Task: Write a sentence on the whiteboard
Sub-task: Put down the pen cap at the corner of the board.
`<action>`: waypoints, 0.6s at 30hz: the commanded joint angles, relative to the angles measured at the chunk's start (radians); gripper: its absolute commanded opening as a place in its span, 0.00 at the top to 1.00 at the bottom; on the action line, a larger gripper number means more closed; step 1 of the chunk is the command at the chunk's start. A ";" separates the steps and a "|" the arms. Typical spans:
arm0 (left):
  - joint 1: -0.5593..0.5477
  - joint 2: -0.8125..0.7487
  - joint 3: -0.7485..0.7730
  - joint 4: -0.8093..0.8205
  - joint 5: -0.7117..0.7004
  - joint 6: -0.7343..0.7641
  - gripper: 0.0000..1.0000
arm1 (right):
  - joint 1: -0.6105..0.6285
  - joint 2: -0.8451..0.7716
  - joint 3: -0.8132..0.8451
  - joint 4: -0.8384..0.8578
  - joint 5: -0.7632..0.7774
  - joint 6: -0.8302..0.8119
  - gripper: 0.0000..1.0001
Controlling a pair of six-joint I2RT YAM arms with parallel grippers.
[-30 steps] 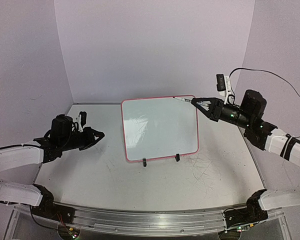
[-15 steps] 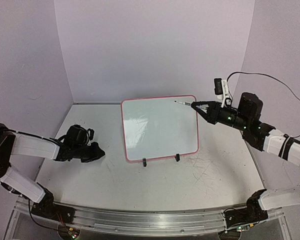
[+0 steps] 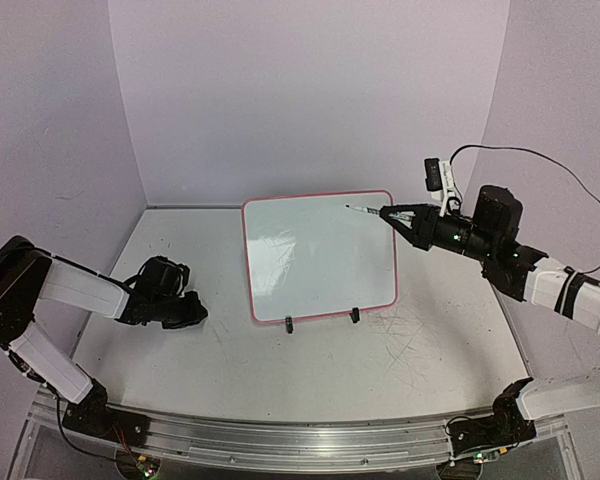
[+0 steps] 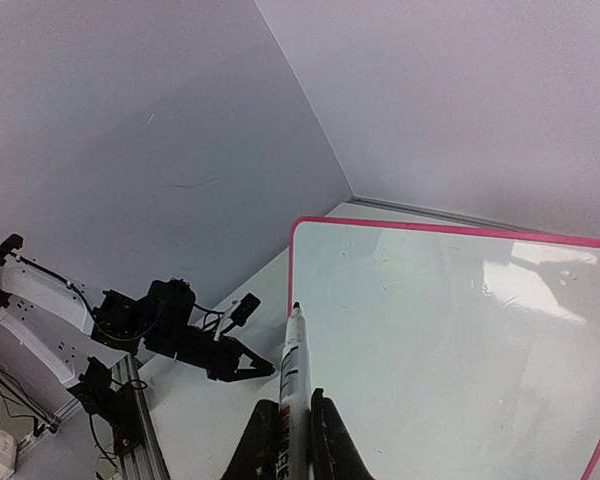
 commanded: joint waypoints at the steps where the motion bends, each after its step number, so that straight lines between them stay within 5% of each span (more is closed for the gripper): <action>1: 0.000 -0.003 -0.017 0.047 -0.041 0.019 0.84 | 0.002 0.000 0.013 0.063 -0.023 0.012 1.00; 18: 0.000 -0.068 -0.060 0.047 -0.048 0.007 0.71 | 0.002 0.022 0.014 0.020 0.035 0.029 1.00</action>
